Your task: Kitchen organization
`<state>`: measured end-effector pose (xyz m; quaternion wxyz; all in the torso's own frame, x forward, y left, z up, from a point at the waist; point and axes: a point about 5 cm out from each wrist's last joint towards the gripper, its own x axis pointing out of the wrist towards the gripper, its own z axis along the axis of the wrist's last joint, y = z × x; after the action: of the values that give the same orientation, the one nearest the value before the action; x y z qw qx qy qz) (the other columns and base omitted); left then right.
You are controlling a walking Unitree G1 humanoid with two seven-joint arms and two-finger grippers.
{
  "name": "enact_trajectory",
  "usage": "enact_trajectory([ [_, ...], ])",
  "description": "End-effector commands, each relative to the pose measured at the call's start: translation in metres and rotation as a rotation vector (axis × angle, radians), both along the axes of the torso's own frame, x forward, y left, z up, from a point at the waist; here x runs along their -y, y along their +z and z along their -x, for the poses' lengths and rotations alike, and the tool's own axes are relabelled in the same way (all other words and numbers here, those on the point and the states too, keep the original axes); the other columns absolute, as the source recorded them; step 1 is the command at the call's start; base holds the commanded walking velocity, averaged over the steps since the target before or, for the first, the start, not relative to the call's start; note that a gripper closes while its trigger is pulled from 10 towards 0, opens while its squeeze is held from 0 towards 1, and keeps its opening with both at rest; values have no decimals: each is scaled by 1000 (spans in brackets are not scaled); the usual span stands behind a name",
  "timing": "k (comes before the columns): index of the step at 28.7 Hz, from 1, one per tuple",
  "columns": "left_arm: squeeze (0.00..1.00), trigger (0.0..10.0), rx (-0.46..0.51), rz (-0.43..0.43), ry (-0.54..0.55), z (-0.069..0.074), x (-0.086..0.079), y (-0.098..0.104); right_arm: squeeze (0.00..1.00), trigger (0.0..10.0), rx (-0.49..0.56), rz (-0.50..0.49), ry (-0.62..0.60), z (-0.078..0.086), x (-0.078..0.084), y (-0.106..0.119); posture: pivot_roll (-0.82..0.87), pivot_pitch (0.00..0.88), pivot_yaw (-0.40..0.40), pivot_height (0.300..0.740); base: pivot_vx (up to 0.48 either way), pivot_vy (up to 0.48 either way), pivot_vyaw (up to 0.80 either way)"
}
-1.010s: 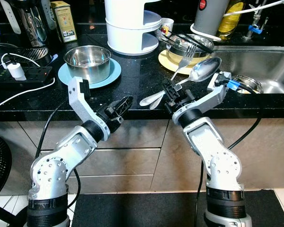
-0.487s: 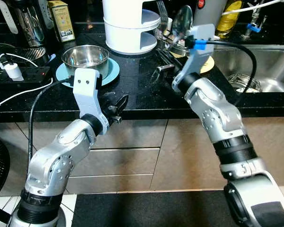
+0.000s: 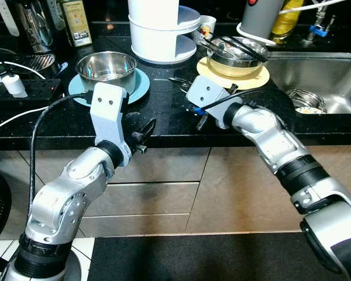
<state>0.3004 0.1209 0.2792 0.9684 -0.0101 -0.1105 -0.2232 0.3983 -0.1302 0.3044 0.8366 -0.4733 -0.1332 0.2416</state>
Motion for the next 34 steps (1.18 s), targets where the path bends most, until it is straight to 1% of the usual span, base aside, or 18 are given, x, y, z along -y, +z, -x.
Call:
enact_trajectory([
  [1, 0, 10000, 13, -30, -14, 4, 1, -2, 0, 10000, -17, 76, -28, -3, 9, -8, -88, 200, -37, 740, 0, 0, 0],
  [3, 0, 10000, 15, -37, -19, 4, 2, -2, 0, 10000, 15, 158, -53, -5, 14, -8, -88, 200, -37, 740, 0, 0, 0],
  [4, 0, 10000, 15, -37, -19, 4, 2, -2, 0, 10000, 15, 158, -53, -5, 14, -8, -88, 200, -37, 740, 0, 0, 0],
  [6, 0, 10000, 17, -45, -23, 4, 2, -2, 0, 10000, 46, 224, -74, -7, 18, -7, -88, 200, -37, 740, 0, 0, 0],
  [8, 0, 10000, 19, -49, -24, 4, 2, -2, 0, 10000, 66, 266, -94, -9, 21, -7, -88, 200, -37, 740, 0, 0, 0],
  [10, 0, 10000, 20, -51, -25, 4, 3, -2, 0, 10000, 88, 282, -141, -12, 27, -6, -90, 198, -33, 740, 0, 0, 0],
  [11, 0, 10000, 23, -52, -26, 4, 3, -1, 0, 10000, 95, 280, -176, -14, 30, -5, -90, 198, -33, 740, 0, 0, 0],
  [12, 0, 10000, 23, -52, -26, 4, 3, -1, 0, 10000, 95, 280, -176, -14, 30, -5, -90, 198, -33, 740, 0, 0, 0],
  [15, 0, 10000, 30, -51, -36, 4, 5, 0, 0, 10000, 122, 240, -266, -18, 40, -1, -88, 195, -34, 740, 0, 0, 0],
  [18, 0, 10000, 37, -41, -65, 6, 10, 1, 0, 10000, 146, 204, -311, -21, 43, 2, -88, 195, -34, 740, 0, 0, 0],
  [25, 0, 10000, 50, -22, -144, 12, 19, 3, 0, 10000, 177, 242, -319, -22, 43, 0, -83, 189, -34, 740, 0, 0, 0],
  [30, 0, 10000, 52, -24, -149, 12, 19, 3, 0, 10000, 170, 239, -308, -23, 42, -1, -86, 179, -31, 740, 0, 0, 0],
  [31, 0, 10000, 51, -25, -150, 11, 19, 2, 39, 10000, 160, 222, -292, -23, 39, -3, -86, 179, -31, 740, 0, 0, 0],
  [32, 0, 10000, 51, -25, -150, 11, 19, 2, 39, 10000, 160, 222, -292, -23, 39, -3, -86, 179, -31, 740, 0, 0, 0],
  [33, 0, 10000, 50, -24, -149, 11, 19, 2, 1000, 10000, 153, 198, -283, -23, 38, -3, -86, 181, -30, 740, 0, 0, 0],
  [34, 0, 10000, 48, -25, -148, 10, 19, 1, 1000, 10000, 150, 197, -281, -23, 37, -4, -86, 181, -30, 740, 0, 0, 0],
])
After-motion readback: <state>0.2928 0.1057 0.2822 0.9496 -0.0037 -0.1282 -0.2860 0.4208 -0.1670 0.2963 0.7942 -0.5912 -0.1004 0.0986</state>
